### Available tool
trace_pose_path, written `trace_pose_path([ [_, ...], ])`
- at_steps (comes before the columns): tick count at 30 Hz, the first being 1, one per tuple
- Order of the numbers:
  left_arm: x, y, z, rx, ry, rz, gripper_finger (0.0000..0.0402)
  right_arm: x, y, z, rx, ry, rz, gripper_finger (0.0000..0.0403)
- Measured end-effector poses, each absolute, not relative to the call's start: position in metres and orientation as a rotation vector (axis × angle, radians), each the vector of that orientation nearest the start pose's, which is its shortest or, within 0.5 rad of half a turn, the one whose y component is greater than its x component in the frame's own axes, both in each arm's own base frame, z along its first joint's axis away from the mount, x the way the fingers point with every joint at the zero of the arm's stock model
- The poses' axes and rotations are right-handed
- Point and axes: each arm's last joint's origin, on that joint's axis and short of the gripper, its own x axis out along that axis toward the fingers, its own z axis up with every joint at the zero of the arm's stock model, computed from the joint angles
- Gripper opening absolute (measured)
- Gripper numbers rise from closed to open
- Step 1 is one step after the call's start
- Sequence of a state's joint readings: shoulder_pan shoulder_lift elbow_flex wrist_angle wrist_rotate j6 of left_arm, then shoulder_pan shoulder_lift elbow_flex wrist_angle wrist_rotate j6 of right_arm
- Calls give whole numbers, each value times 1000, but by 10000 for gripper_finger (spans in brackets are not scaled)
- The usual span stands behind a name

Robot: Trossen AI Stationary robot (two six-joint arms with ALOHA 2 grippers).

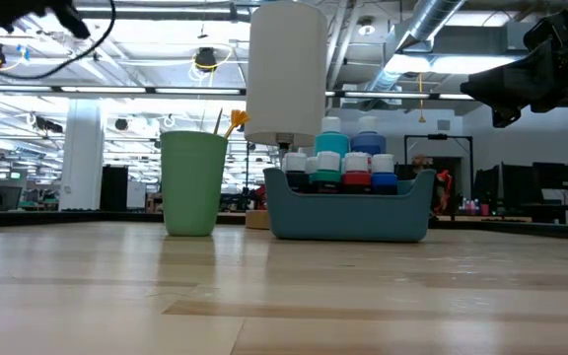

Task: Pick & Place Paint Supplies
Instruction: Return to Home Position

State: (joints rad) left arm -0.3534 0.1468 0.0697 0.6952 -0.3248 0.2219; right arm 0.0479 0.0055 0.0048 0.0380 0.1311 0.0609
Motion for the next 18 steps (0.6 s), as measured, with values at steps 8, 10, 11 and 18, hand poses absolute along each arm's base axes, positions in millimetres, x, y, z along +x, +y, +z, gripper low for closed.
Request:
trace_pose_path([
  [8,84,-24,215,11,-511,-63,0,97,1,168,64,-40,-82,98],
  [10,85,-25,212,29,-491,-113,0,97,1,168,64,-40,-82,98],
  [11,86,-26,211,39,-474,-131,0,97,1,168,64,-40,-82,98],
  [18,93,-29,192,98,-281,-172,0,97,1,168,64,-40,-83,98],
])
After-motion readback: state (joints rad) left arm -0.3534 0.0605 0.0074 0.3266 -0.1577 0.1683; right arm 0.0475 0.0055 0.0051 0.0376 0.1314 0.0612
